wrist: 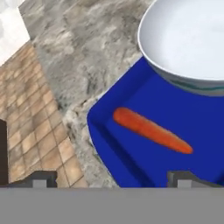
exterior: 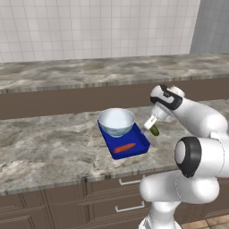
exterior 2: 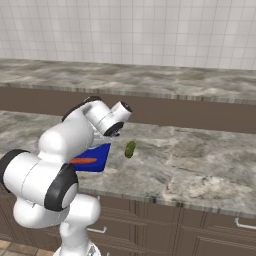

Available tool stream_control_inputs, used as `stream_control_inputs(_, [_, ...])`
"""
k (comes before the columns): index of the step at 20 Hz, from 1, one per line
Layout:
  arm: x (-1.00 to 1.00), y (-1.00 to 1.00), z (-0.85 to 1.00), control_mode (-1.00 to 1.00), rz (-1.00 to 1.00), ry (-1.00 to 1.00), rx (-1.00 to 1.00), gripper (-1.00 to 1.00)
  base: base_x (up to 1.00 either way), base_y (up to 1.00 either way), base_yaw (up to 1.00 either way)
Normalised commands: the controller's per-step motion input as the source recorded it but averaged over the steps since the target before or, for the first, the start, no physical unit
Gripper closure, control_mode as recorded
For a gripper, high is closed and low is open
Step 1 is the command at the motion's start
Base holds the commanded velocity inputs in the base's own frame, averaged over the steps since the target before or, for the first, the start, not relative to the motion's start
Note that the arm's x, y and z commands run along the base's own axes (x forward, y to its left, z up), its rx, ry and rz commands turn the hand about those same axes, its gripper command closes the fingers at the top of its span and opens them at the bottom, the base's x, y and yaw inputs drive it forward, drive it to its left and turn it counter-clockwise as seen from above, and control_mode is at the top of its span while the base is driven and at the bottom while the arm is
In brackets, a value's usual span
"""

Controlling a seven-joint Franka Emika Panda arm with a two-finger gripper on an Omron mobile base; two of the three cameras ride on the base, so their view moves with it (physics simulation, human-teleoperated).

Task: Place the two vegetables and bowl onto the tray for setting up a vegetable dip station.

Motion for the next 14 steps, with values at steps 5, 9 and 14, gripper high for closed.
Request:
stream_control_inputs(5, [0.0,-0.17,0.22,-1.0,-0.48,0.37,-0.21,-1.0,0.0,0.0,0.0])
stream_control_inputs(9, [0.0,-0.18,0.15,-1.0,-0.47,0.31,-0.25,-1.0,0.0,0.0,0.0])
stream_control_inputs(14, [0.0,-0.26,0.04,-1.0,-0.4,0.15,-0.25,-1.0,0.0,0.0,0.0])
